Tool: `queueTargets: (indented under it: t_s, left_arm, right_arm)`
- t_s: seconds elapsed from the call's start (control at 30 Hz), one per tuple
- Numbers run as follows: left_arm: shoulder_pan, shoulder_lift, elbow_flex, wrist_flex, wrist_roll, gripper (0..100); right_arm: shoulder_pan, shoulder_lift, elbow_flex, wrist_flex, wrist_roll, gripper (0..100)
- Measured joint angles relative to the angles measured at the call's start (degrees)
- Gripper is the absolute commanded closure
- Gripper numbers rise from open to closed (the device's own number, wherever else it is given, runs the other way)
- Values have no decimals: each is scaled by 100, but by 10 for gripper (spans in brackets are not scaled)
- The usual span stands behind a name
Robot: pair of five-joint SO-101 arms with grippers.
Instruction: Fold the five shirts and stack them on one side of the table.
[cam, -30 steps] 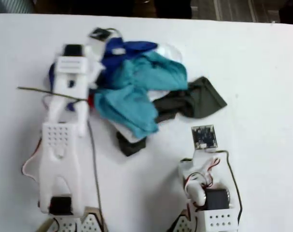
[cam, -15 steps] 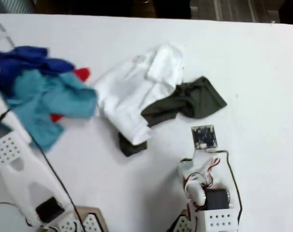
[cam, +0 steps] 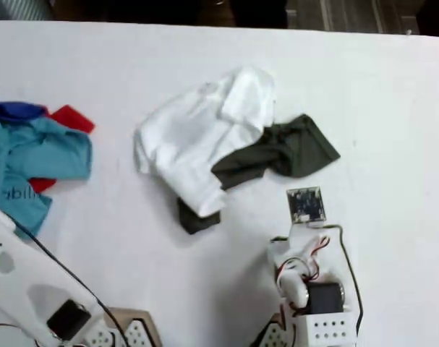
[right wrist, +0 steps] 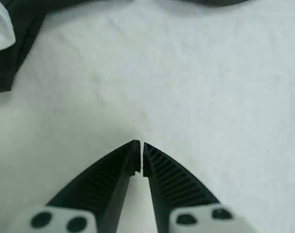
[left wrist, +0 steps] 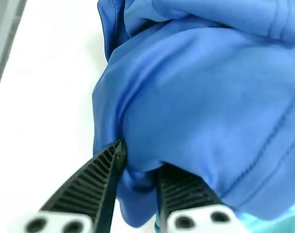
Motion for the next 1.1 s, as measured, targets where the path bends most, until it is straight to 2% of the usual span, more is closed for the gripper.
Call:
queueTargets:
  t_s: [0.77, 0.83, 1.0, 1.1]
  left_arm:
    - [-246, 9, 0, -9, -18, 963]
    - [-246, 9, 0, -9, -18, 921]
    - [-246, 0, -9, -35, -18, 707]
    - [-255, 0, -70, -105, 18, 701]
  right_arm:
    - [0, 0, 0, 0, 0, 978]
    - [0, 0, 0, 0, 0, 978]
    - [0, 0, 0, 0, 0, 978]
    - [0, 0, 0, 0, 0, 978]
